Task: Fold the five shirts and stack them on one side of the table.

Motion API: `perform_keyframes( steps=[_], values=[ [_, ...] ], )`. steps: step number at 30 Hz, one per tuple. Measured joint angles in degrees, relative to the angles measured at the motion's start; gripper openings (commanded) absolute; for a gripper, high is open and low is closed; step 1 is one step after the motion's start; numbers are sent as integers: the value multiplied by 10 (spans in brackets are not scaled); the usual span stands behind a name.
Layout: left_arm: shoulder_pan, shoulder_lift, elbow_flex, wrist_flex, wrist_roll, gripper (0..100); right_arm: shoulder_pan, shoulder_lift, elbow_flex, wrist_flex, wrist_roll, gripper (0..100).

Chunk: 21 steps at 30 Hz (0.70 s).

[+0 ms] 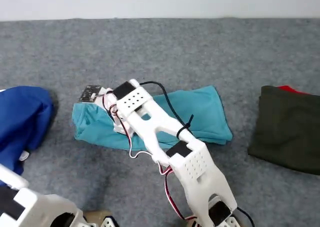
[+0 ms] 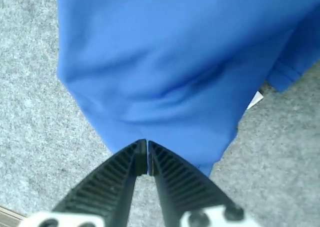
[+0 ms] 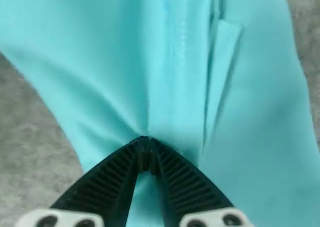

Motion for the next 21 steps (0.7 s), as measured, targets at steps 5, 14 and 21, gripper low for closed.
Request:
perform_keyframes(
  steps=[5,14,21],
  values=[
    [0,0,-19,11,-1,16,2,-25,-33,46,1,9],
    [0,0,-35,18,-3,16,28,12,-35,67,-29,9],
    [0,0,-55,45,-4,16,33,16,-105,146,-55,9]
  ],
)
